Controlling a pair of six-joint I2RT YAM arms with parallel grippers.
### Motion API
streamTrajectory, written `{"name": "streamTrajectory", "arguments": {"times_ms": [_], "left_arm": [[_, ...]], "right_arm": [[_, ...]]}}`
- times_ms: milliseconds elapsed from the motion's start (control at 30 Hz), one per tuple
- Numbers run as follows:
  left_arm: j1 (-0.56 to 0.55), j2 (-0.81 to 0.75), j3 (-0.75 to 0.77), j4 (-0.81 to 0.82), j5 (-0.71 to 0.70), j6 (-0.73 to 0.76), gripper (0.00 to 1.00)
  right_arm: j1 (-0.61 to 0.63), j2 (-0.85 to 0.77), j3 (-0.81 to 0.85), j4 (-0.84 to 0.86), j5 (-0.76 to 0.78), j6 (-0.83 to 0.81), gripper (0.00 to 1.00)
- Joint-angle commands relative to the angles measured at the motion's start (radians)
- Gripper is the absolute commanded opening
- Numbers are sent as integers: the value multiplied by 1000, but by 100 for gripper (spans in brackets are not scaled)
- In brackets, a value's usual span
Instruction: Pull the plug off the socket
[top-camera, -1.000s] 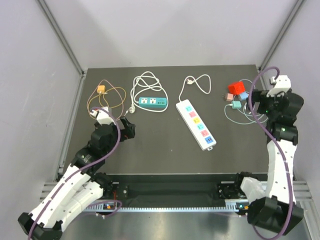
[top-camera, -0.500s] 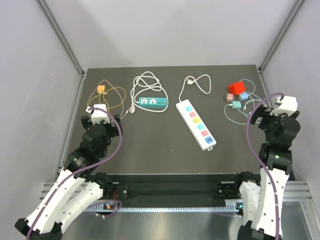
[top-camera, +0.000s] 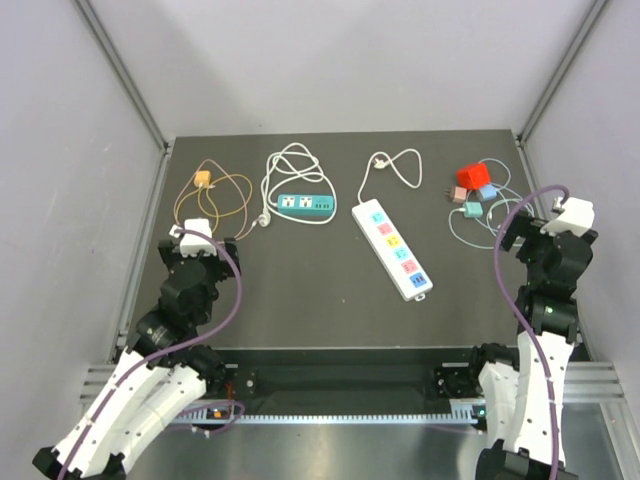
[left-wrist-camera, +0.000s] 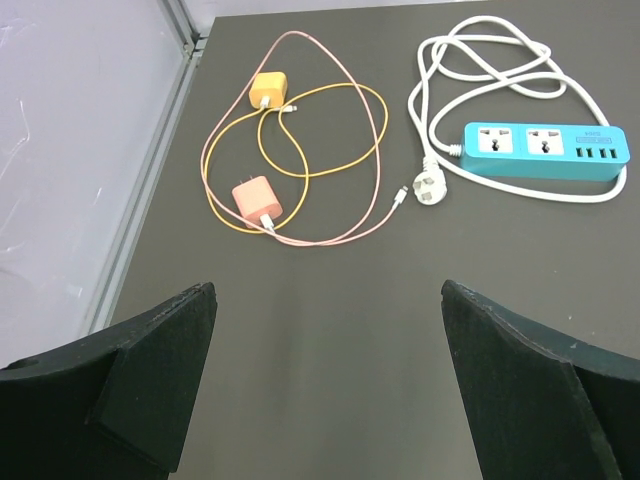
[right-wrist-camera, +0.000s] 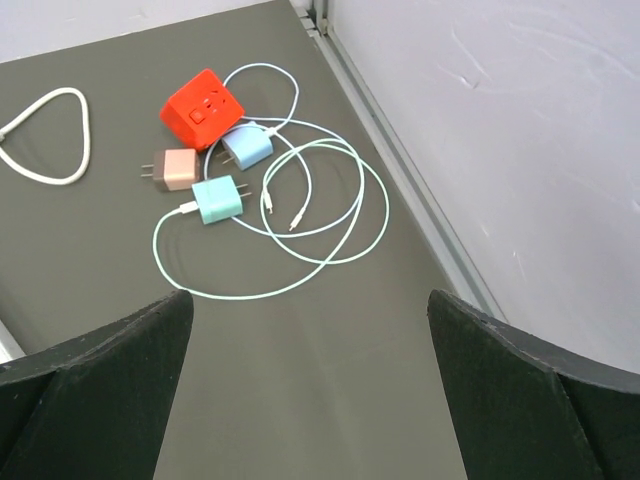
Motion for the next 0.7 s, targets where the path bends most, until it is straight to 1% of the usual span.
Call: {"name": "streamTrajectory", "arguments": {"times_ms": [0, 667], "left_arm": [[5, -25, -4, 61, -11, 14, 99], [5, -48, -18, 67, -7, 13, 99]], "right_arm": [[-11, -5, -4, 58, 28, 11, 100], [-13, -25, -17, 69, 35, 3, 100]]}}
